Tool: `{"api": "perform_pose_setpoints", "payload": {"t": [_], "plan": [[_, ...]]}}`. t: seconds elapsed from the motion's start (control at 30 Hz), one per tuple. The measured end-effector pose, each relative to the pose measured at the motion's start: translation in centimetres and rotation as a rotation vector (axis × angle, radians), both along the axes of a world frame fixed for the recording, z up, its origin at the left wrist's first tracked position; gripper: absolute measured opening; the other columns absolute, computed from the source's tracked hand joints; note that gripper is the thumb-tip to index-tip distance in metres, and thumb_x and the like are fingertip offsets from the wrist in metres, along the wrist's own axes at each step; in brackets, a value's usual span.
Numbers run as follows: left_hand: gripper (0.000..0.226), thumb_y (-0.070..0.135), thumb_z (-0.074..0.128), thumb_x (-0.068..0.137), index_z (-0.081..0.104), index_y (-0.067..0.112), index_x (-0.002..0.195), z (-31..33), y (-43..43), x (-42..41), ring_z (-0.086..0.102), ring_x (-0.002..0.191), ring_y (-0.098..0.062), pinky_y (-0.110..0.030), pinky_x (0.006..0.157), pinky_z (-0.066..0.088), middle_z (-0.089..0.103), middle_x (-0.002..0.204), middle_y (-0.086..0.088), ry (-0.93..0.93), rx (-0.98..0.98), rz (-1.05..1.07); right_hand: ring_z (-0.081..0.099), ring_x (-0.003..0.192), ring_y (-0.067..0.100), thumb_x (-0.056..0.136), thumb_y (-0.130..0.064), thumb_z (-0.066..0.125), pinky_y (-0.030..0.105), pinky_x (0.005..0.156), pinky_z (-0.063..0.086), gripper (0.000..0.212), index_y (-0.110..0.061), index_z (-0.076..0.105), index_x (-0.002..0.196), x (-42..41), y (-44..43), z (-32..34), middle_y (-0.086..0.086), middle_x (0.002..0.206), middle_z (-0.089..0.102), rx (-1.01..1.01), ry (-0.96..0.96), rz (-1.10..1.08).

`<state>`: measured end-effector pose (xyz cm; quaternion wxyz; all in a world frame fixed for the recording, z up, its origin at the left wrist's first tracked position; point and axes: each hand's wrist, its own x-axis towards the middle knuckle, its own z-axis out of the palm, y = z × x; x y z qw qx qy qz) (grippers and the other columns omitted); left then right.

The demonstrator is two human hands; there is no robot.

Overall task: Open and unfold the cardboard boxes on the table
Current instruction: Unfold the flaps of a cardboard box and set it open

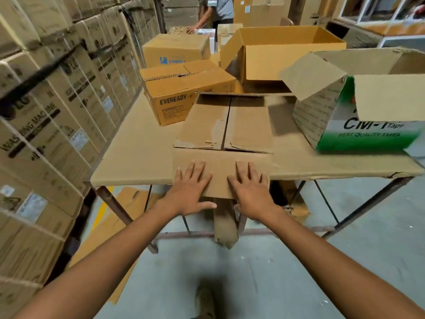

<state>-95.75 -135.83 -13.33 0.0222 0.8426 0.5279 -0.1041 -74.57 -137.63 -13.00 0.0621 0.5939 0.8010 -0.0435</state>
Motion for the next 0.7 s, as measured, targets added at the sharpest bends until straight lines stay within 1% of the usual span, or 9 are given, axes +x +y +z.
{"api": "perform_pose_setpoints", "payload": {"t": [0.03, 0.1, 0.17, 0.2, 0.3, 0.37, 0.43, 0.57, 0.7], "plan": [[0.096, 0.081, 0.029, 0.083, 0.011, 0.024, 0.158, -0.1, 0.3, 0.0, -0.006, 0.151, -0.039, -0.064, 0.118, 0.007, -0.013, 0.165, -0.013, -0.028, 0.019, 0.006, -0.008, 0.151, 0.044, 0.085, -0.041, 0.072, 0.065, 0.116, 0.012, 0.088, -0.026, 0.019, 0.154, 0.2, 0.2, -0.2, 0.01, 0.166, -0.013, 0.014, 0.013, 0.002], [0.082, 0.074, 0.023, 0.087, 0.034, 0.023, 0.15, 0.2, 1.3, 0.2, 0.014, 0.148, -0.039, -0.061, 0.118, 0.016, 0.015, 0.161, -0.016, -0.115, 0.118, -0.003, 0.007, 0.149, 0.043, 0.087, -0.045, 0.066, 0.061, 0.114, 0.024, 0.079, -0.024, 0.027, 0.152, 0.4, 0.8, 0.2, 0.011, 0.165, 0.005, 0.077, 0.059, 0.001], [0.066, 0.063, 0.029, 0.093, 0.053, 0.019, 0.135, 0.8, 2.6, 0.2, 0.038, 0.131, -0.034, -0.054, 0.108, 0.035, 0.044, 0.139, -0.014, -0.233, 0.242, -0.039, 0.031, 0.136, 0.036, 0.088, -0.044, 0.06, 0.053, 0.103, 0.04, 0.063, -0.021, 0.041, 0.143, 0.7, 1.7, 1.1, 0.012, 0.152, 0.033, 0.202, 0.135, -0.007], [0.057, 0.058, 0.034, 0.095, 0.058, 0.017, 0.128, 1.2, 3.5, 0.1, 0.045, 0.121, -0.029, -0.049, 0.1, 0.042, 0.051, 0.127, -0.01, -0.296, 0.288, -0.045, 0.04, 0.126, 0.032, 0.089, -0.043, 0.057, 0.049, 0.096, 0.046, 0.054, -0.02, 0.047, 0.137, 1.0, 2.5, 1.7, 0.01, 0.141, 0.044, 0.261, 0.171, -0.022], [0.034, 0.043, 0.046, 0.099, 0.064, 0.017, 0.113, 3.1, 7.2, -0.1, 0.053, 0.101, -0.019, -0.037, 0.083, 0.048, 0.058, 0.107, -0.002, -0.434, 0.352, -0.027, 0.053, 0.108, 0.028, 0.093, -0.038, 0.052, 0.04, 0.083, 0.05, 0.038, -0.017, 0.058, 0.124, 1.7, 5.8, 3.6, 0.009, 0.118, 0.056, 0.301, 0.275, -0.087], [0.026, 0.037, 0.051, 0.098, 0.066, 0.018, 0.107, 4.8, 10.5, 0.1, 0.057, 0.094, -0.017, -0.034, 0.077, 0.048, 0.062, 0.1, 0.002, -0.504, 0.352, 0.003, 0.057, 0.105, 0.028, 0.094, -0.038, 0.053, 0.04, 0.082, 0.053, 0.035, -0.018, 0.062, 0.121, 2.0, 8.6, 4.7, 0.008, 0.114, 0.059, 0.303, 0.332, -0.132], [0.022, 0.034, 0.055, 0.097, 0.067, 0.019, 0.106, 6.3, 14.3, 0.3, 0.058, 0.091, -0.014, -0.032, 0.074, 0.048, 0.065, 0.101, 0.004, -0.555, 0.356, 0.048, 0.058, 0.106, 0.028, 0.094, -0.037, 0.054, 0.041, 0.083, 0.054, 0.037, -0.019, 0.061, 0.126, 2.3, 11.9, 5.5, 0.007, 0.116, 0.06, 0.327, 0.355, -0.163], [0.029, 0.033, 0.059, 0.095, 0.061, 0.017, 0.118, 7.3, 23.7, -0.3, 0.059, 0.103, -0.022, -0.039, 0.086, 0.051, 0.063, 0.114, -0.003, -0.601, 0.374, 0.201, 0.053, 0.12, 0.027, 0.094, -0.034, 0.057, 0.04, 0.091, 0.05, 0.046, -0.02, 0.053, 0.138, 2.7, 19.3, 7.3, 0.007, 0.132, 0.054, 0.339, 0.377, -0.242], [0.048, 0.029, 0.06, 0.095, 0.046, 0.012, 0.137, 6.8, 33.0, -1.1, 0.051, 0.123, -0.029, -0.044, 0.103, 0.044, 0.053, 0.134, -0.012, -0.729, 0.263, 0.387, 0.044, 0.132, 0.029, 0.088, -0.019, 0.066, 0.043, 0.105, 0.047, 0.055, -0.018, 0.049, 0.14, 3.0, 26.9, 9.0, 0.011, 0.145, 0.043, 0.435, 0.367, -0.362]]}}
